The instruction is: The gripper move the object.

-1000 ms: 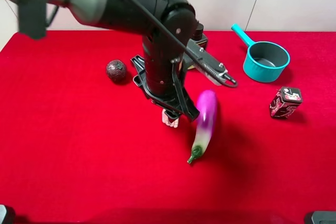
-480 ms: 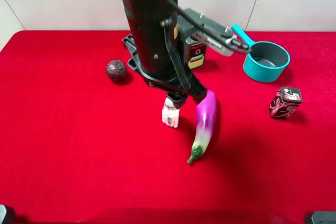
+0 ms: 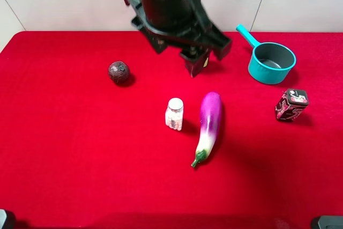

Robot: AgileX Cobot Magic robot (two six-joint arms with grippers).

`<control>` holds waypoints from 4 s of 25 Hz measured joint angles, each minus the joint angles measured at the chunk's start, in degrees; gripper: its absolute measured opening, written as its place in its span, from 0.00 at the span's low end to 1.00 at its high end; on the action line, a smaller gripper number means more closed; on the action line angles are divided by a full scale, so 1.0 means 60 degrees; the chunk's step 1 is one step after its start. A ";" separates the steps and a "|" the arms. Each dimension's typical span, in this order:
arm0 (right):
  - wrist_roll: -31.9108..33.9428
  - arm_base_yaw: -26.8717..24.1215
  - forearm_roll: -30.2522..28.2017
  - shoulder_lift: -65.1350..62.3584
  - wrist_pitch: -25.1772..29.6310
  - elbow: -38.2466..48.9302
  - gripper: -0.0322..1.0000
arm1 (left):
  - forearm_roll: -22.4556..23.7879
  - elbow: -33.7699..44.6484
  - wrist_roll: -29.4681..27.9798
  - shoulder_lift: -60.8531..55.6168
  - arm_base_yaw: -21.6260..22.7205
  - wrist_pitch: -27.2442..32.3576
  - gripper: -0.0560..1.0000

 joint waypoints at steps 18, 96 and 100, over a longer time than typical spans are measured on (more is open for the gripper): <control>0.0000 0.0000 0.0006 0.0000 0.0000 0.0000 0.70 | 0.1480 -0.1148 0.0216 -0.1130 0.0000 0.0575 0.92; 0.0000 0.0000 0.0018 0.0000 0.0000 0.0000 0.70 | -0.1353 1.0935 0.2955 -1.7327 0.9546 -0.0656 0.99; 0.0000 0.0000 0.0018 0.0000 0.0000 0.0000 0.70 | -0.1373 1.0935 0.2976 -1.7327 0.9546 -0.0656 0.99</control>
